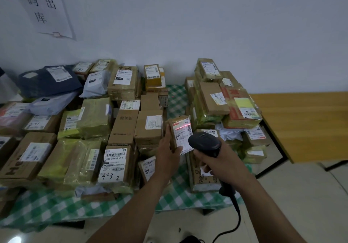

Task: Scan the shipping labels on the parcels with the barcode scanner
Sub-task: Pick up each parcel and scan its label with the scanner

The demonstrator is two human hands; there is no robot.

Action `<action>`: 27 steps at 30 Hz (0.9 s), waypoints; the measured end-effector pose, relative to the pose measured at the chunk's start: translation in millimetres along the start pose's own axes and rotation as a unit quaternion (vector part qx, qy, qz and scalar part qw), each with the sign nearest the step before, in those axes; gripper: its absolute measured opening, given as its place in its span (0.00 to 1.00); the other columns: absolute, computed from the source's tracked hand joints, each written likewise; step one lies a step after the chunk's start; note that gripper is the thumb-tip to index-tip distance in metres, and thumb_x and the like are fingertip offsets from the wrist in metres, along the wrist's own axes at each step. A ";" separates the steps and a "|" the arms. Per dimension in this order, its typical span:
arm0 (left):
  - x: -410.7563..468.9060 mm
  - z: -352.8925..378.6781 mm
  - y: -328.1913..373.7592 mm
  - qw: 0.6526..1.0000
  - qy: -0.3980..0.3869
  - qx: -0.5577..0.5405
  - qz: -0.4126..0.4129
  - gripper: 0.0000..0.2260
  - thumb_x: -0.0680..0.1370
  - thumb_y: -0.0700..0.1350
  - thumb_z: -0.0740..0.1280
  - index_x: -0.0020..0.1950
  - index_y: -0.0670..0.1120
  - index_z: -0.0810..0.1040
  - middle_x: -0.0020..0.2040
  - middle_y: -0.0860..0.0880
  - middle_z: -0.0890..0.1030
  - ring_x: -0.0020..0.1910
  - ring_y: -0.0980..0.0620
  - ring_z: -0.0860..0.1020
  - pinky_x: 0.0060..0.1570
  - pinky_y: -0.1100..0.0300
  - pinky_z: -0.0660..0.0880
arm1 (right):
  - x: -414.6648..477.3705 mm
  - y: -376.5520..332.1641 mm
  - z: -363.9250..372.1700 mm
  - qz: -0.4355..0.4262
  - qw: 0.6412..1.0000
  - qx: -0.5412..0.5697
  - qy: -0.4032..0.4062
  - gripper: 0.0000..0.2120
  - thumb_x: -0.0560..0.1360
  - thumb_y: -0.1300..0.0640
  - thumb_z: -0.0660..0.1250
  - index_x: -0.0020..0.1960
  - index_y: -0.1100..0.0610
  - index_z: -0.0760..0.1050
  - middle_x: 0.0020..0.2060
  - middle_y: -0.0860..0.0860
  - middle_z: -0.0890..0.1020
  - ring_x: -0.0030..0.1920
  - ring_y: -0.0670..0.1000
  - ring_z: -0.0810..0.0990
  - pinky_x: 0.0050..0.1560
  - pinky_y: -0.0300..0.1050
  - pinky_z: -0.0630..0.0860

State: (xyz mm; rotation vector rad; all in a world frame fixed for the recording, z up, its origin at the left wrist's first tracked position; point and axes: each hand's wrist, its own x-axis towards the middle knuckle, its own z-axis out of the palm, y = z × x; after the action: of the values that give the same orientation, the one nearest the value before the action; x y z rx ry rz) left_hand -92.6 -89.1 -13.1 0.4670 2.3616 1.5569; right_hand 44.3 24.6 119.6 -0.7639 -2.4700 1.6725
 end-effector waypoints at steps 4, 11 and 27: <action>0.3 2.0 -0.6 1.000 0.001 -0.001 0.002 0.37 0.79 0.40 0.73 0.80 0.63 0.59 0.70 0.53 0.75 0.67 0.53 0.75 0.65 0.55 0.75 | -1.5 1.0 -1.4 -0.002 1.000 0.002 -0.009 0.07 0.80 0.53 0.73 0.50 0.43 0.76 0.37 0.60 0.85 0.33 0.52 0.82 0.34 0.43 0.79; 0.0 6.1 -2.3 1.000 -0.003 -0.004 0.008 0.32 0.79 0.40 0.73 0.77 0.62 0.67 0.65 0.53 0.78 0.63 0.53 0.79 0.58 0.59 0.77 | 1.1 8.8 -5.3 -0.015 1.000 -0.011 0.005 0.09 0.78 0.52 0.74 0.52 0.41 0.76 0.38 0.54 0.86 0.33 0.46 0.82 0.38 0.44 0.80; 20.6 63.9 53.3 0.984 -0.134 -0.087 -0.080 0.25 0.79 0.41 0.73 0.75 0.54 0.74 0.66 0.52 0.82 0.56 0.57 0.81 0.47 0.66 0.79 | 0.2 74.1 -68.6 0.073 0.991 0.030 0.107 0.24 0.77 0.49 0.77 0.62 0.65 0.74 0.29 0.48 0.81 0.30 0.47 0.81 0.32 0.36 0.76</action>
State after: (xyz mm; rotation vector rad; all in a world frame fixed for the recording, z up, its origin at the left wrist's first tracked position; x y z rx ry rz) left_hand -79.8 -7.7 10.5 0.4089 1.9913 1.5059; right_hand 93.0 104.7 81.9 -1.0781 -2.2590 1.6044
